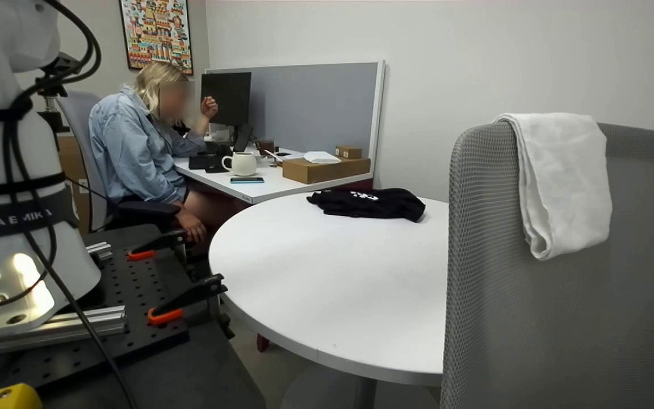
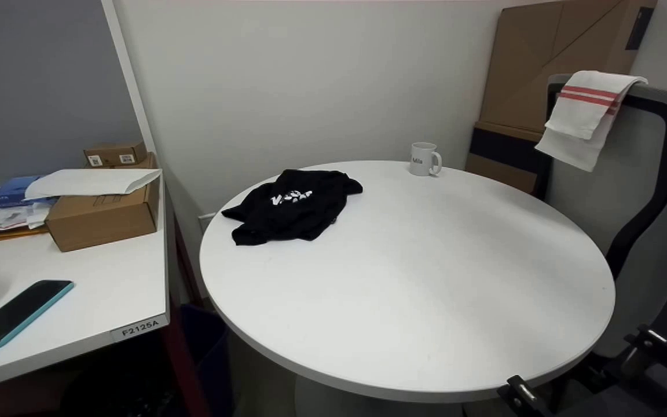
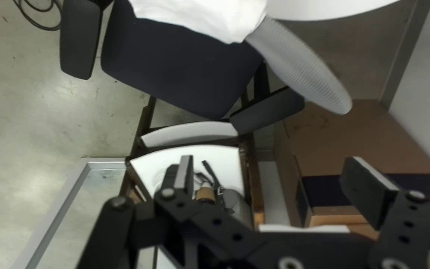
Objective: Hang the white towel on the back of the chair
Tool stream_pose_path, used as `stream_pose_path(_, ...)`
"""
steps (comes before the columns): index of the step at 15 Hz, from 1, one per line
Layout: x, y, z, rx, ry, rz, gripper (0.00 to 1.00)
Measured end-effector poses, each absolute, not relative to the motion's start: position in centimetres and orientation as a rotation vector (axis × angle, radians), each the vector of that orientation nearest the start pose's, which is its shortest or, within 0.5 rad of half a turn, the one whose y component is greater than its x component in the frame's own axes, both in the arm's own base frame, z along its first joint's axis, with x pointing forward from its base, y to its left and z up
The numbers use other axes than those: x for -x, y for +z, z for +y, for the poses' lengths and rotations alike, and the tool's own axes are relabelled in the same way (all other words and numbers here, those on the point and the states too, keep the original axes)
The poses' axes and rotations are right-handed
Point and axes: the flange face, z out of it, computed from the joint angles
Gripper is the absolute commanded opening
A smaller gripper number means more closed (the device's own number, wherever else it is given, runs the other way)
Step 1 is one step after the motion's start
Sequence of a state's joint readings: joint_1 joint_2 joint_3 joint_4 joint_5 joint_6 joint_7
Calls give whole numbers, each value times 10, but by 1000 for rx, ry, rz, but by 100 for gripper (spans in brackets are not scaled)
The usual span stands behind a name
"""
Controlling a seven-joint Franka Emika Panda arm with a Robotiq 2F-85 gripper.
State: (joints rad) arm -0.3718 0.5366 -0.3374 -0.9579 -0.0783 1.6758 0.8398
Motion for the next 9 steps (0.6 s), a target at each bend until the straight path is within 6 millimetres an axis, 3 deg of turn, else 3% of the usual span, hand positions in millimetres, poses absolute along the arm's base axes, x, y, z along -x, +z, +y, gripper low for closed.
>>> stream_pose_path(2, -604, 602, -368, 2534, -391, 2116, 100)
stream_pose_path(5, -639, 595, -290, 2652, -382, 1881, 100)
stream_pose_path(9, -669, 558, -179, 2801, -312, 1559, 100)
